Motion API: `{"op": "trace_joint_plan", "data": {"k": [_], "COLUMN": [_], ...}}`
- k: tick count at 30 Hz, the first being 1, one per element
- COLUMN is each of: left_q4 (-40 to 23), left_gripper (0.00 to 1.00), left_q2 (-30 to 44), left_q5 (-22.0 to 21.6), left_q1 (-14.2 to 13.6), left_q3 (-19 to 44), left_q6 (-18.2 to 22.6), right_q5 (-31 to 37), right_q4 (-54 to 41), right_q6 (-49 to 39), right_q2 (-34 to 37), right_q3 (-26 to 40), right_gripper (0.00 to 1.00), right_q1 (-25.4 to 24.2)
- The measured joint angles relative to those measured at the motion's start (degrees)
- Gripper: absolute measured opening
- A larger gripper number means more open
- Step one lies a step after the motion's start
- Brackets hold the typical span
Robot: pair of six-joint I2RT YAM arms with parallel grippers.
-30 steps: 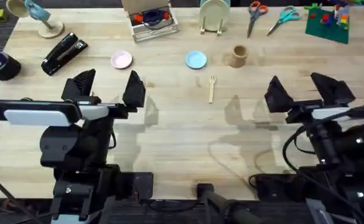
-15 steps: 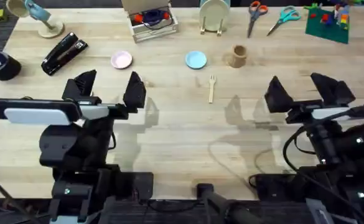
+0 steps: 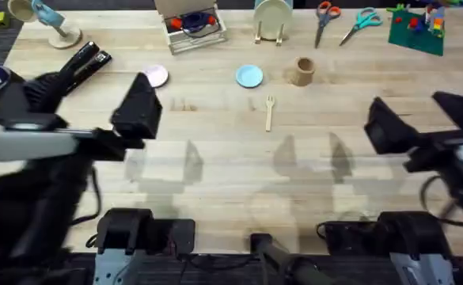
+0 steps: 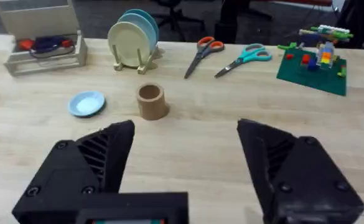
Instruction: Pick up a utensil and set it on the pink plate, then put the other utensil in the container.
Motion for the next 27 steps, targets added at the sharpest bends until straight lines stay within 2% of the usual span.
{"op": "trace_joint_plan", "data": {"k": [4,11,22,27], "left_q4": [-8.7,-23.5,-46.5,-54.9], "left_gripper": [0.993,0.993,0.993,0.993], "left_q2": [7.0,20.8,45.1,54.3], "left_q5": [0.0,-0.3,-0.9,-1.0], "left_q1": [0.0,0.0,0.0,0.0], "left_q3": [11.6,29.9,54.5,62.8], "left_q6": [0.0,0.0,0.3,0.5], "right_q5": [0.0,0.0,0.0,0.0], "right_q4": [-7.7,-17.4,-34.3,-41.3], "right_q6": [-0.1,-0.6,-0.9,-2.1], "right_q2": [5.1,18.8,43.1,51.9], "right_q3": [9.5,24.0,47.3,56.5], "right_gripper": [0.994,0.995,0.995,0.994], "right_q1": [0.0,0.0,0.0,0.0]}}
